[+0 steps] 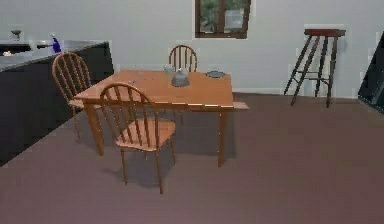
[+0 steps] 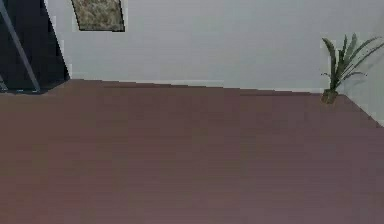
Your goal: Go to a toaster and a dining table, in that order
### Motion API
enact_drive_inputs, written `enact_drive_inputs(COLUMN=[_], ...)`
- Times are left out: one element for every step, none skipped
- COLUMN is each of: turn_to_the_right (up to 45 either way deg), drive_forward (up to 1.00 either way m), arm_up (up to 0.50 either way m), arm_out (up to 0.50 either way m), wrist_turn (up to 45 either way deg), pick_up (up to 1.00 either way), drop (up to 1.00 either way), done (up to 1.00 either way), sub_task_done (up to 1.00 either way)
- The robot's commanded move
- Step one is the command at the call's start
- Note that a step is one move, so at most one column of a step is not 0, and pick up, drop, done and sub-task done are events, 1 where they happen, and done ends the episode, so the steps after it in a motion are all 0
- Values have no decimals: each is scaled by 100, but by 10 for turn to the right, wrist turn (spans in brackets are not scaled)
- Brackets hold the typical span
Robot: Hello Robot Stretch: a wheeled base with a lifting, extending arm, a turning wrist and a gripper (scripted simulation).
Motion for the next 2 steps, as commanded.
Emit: enact_drive_inputs(turn_to_the_right=[-330,0], drive_forward=[0,15], arm_up=[0,0], arm_out=[0,0], wrist_turn=[0,0], pick_up=[0,0], drop=[0,0], done=[0,0], sub_task_done=[0,0])
